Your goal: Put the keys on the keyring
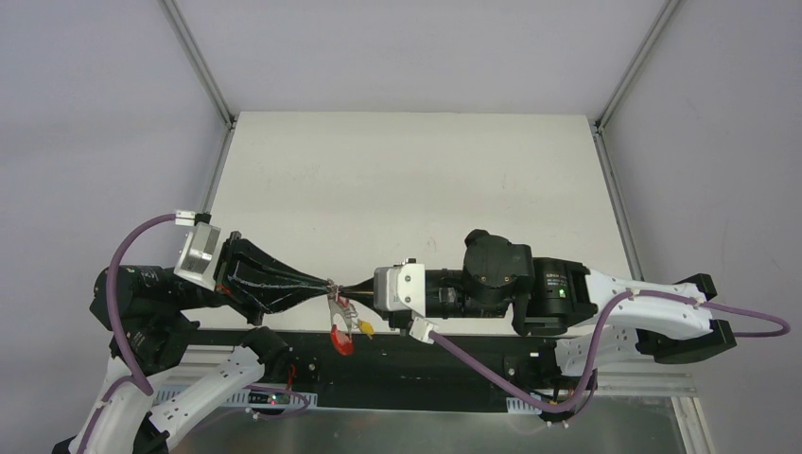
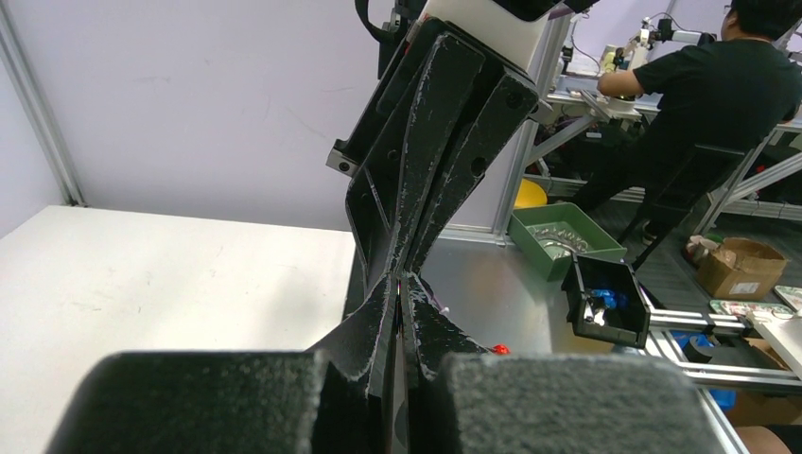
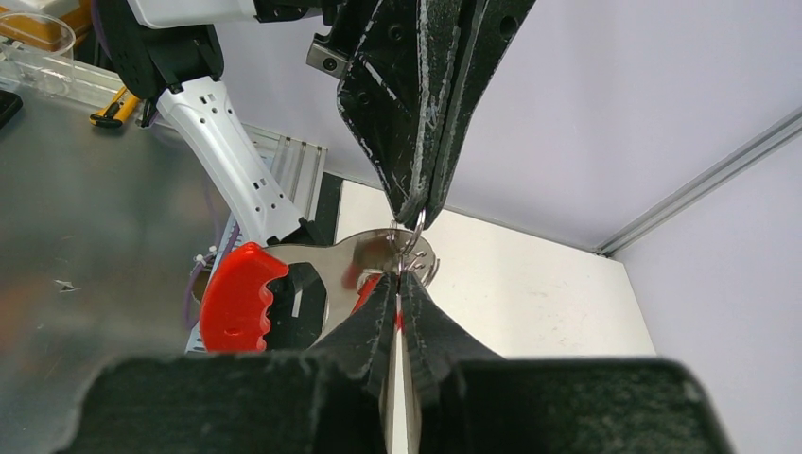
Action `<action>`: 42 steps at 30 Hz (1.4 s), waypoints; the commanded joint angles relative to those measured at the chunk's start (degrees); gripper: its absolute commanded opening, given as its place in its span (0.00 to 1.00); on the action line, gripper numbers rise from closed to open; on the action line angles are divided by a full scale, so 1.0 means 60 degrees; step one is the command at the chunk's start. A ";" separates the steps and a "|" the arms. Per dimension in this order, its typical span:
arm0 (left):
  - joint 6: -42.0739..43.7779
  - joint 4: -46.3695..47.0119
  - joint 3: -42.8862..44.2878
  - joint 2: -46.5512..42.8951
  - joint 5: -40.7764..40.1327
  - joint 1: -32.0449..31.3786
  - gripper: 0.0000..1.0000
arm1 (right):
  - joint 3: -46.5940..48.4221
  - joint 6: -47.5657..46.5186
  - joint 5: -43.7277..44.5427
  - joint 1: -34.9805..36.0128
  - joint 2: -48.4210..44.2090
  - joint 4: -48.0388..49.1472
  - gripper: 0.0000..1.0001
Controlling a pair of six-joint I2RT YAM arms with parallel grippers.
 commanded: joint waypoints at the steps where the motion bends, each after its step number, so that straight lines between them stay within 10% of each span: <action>1: -0.0080 0.0813 0.0145 -0.0058 -0.0151 -0.0031 0.00 | 0.0036 0.0019 0.0090 0.0035 0.0061 0.0139 0.07; 11: -0.0084 0.0813 0.0133 -0.0099 -0.0111 -0.0031 0.00 | 0.0015 0.0216 0.0258 0.0035 -0.0269 0.0373 0.36; 42: -0.0069 0.0798 0.0095 -0.0234 -0.0031 -0.0031 0.00 | 0.1277 0.1468 -0.0093 0.0026 0.0461 -0.0208 0.25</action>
